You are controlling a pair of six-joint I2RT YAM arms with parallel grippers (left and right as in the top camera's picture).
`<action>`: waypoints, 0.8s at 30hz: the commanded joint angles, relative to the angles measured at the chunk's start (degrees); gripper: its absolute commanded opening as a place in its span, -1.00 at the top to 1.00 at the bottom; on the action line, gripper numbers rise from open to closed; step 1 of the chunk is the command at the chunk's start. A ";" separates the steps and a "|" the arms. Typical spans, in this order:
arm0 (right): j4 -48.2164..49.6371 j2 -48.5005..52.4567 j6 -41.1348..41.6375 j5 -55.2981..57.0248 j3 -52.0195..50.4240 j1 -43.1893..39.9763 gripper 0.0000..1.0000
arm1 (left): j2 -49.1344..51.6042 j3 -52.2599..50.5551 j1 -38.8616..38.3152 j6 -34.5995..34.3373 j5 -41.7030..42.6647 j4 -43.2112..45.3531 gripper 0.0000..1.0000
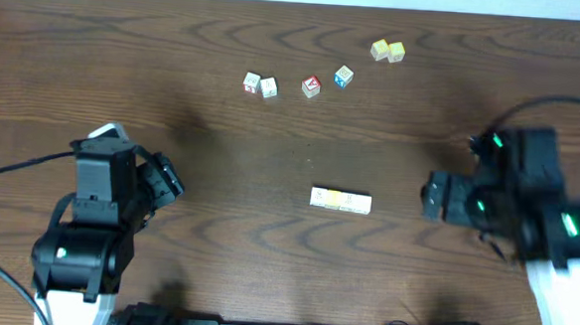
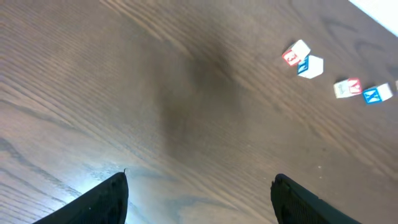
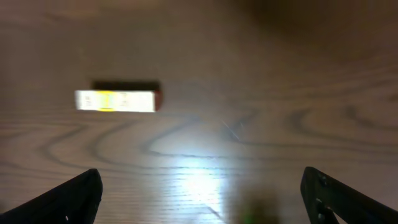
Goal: Lift 4 blocks
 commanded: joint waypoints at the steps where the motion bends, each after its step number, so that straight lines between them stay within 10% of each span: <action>1: -0.83 -7.23 0.31 -0.02 0.26 0.68 -0.99 | -0.59 0.81 0.33 -2.08 -0.42 -0.11 -0.48; 9: -0.87 -18.10 13.22 -0.07 0.24 0.68 -0.99 | 0.87 0.81 0.33 -2.64 -0.46 -0.17 -0.49; 24: -1.55 -19.39 13.20 -0.04 0.24 0.68 -0.99 | 3.23 0.81 0.33 -2.64 -0.46 -0.20 -0.50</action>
